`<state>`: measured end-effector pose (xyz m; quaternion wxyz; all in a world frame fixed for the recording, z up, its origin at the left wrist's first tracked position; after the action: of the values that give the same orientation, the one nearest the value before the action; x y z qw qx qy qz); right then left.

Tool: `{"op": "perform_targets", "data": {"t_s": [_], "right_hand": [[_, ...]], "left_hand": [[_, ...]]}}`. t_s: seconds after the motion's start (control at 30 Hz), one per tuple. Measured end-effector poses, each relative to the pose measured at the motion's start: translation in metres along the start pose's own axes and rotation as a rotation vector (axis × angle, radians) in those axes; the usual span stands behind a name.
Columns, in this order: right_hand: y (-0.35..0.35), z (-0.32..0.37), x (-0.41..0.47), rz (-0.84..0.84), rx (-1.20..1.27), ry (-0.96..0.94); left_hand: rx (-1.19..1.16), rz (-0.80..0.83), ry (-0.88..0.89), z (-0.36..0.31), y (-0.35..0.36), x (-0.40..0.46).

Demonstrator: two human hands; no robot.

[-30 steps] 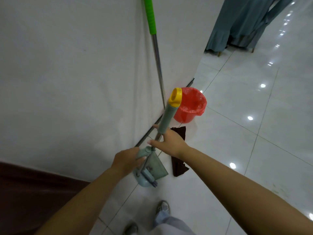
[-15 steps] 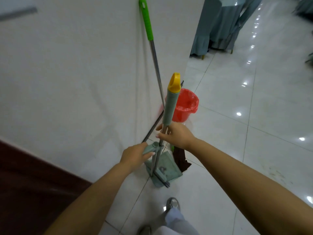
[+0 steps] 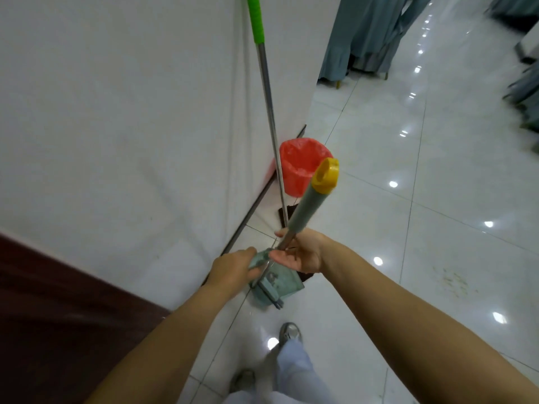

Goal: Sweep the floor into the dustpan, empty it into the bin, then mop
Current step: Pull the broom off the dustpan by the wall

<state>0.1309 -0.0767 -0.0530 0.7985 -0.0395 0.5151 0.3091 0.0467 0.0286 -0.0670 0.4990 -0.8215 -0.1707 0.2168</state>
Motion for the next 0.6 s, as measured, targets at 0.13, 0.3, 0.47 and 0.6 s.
{"op": "perform_targets", "data": {"t_s": [0.13,0.3,0.47,0.6], "right_hand": [[0.0,-0.02,0.011,-0.047,0.041,0.022],[-0.006,-0.068,0.018,-0.027,0.136,0.116],[-0.007,-0.099,0.021,-0.129,-0.03,0.127],[-0.006,-0.108,0.026,-0.194,-0.067,0.137]], "left_hand": [[0.01,0.025,0.046,0.012,0.017,-0.011],[0.007,0.158,0.081,0.026,0.044,-0.021],[0.357,0.203,0.198,0.036,0.07,-0.032],[0.378,0.2,0.202,0.04,0.071,-0.036]]}}
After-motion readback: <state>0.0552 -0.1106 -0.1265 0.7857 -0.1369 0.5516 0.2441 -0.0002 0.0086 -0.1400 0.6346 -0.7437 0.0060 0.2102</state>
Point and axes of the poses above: each hand's wrist, its own x-axis towards the middle knuckle, its own y-axis out of the palm, z = x × y, the point moved 8 cm from there along x, towards the middle knuckle, and after that the axes turned 8 degrees about -y, right-handed, at the moved point
